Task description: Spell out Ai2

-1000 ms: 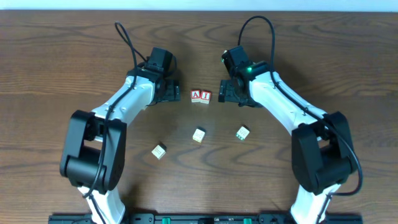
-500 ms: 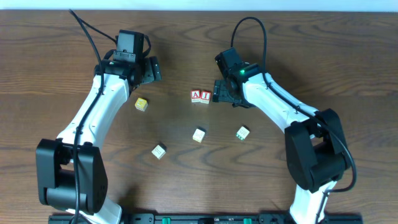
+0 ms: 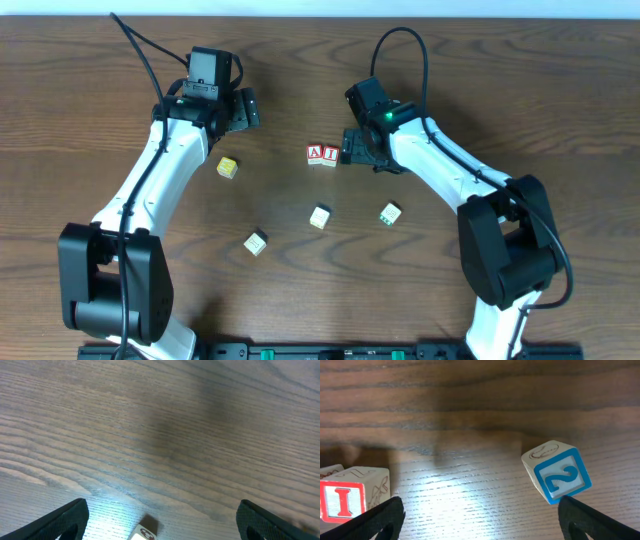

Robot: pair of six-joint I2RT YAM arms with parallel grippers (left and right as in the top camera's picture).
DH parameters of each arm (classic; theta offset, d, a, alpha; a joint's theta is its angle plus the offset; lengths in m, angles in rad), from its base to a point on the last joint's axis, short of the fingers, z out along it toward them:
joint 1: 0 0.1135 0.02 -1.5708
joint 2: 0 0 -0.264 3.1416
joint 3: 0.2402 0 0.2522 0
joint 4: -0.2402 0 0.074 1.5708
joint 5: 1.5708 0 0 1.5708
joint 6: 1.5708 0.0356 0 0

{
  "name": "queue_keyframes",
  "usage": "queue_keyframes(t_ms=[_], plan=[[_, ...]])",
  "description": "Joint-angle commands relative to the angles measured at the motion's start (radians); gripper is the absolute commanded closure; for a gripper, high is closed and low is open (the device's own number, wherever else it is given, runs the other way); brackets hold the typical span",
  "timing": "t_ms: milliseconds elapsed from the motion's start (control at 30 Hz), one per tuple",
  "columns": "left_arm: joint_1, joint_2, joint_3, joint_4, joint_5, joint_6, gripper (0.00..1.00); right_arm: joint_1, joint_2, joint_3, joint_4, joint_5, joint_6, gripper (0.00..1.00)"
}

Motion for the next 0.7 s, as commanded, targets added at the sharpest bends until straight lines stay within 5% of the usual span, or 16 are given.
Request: queue_keyframes(t_ms=[0,667], plan=[[0.003,0.002,0.014,-0.003,-0.014,0.014,0.05,0.011,0.018,0.020,0.013,-0.010,0.021,0.02],[0.003,0.002,0.014,-0.003,-0.014,0.014,0.05,0.007,0.108,0.013,0.113,-0.103,0.048,0.02]])
